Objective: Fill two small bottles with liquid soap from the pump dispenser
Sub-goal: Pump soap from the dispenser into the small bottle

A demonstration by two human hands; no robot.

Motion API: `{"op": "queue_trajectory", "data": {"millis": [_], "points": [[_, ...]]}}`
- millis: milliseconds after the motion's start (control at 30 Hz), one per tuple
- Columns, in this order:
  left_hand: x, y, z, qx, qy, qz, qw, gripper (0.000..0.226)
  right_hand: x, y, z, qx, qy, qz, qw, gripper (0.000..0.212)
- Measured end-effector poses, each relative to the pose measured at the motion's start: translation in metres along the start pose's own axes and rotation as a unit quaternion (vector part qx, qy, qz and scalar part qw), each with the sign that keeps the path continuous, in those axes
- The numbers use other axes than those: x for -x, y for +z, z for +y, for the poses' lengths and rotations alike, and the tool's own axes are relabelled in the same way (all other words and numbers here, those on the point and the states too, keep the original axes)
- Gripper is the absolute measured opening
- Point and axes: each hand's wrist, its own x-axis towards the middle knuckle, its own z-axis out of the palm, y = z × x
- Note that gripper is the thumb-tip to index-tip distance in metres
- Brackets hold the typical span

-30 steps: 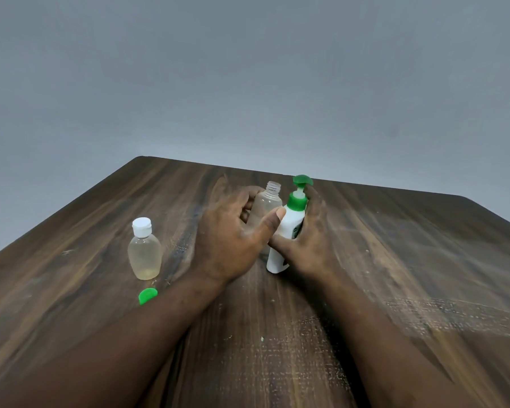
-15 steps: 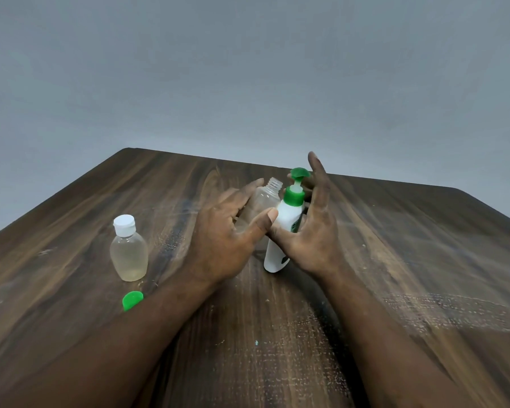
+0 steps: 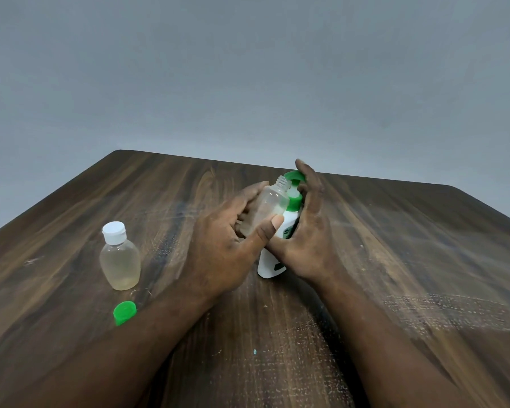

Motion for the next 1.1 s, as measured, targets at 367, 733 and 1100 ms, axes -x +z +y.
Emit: {"op": "queue_trajectory", "data": {"millis": [367, 733, 1100], "points": [[0.0, -0.002, -0.003, 0.063, -0.047, 0.04, 0.996, 0.052, 0.001, -0.006, -0.009, -0.012, 0.011, -0.008, 1.0, 0.123], [-0.003, -0.005, -0.01, 0.056, -0.035, 0.047, 0.997, 0.054, 0.0, -0.005, -0.008, -0.004, 0.005, 0.002, 1.0, 0.122], [0.0, -0.007, -0.007, 0.122, -0.084, 0.039, 0.988, 0.032, 0.001, 0.0, -0.002, 0.025, -0.021, 0.032, 0.999, 0.112]]}}
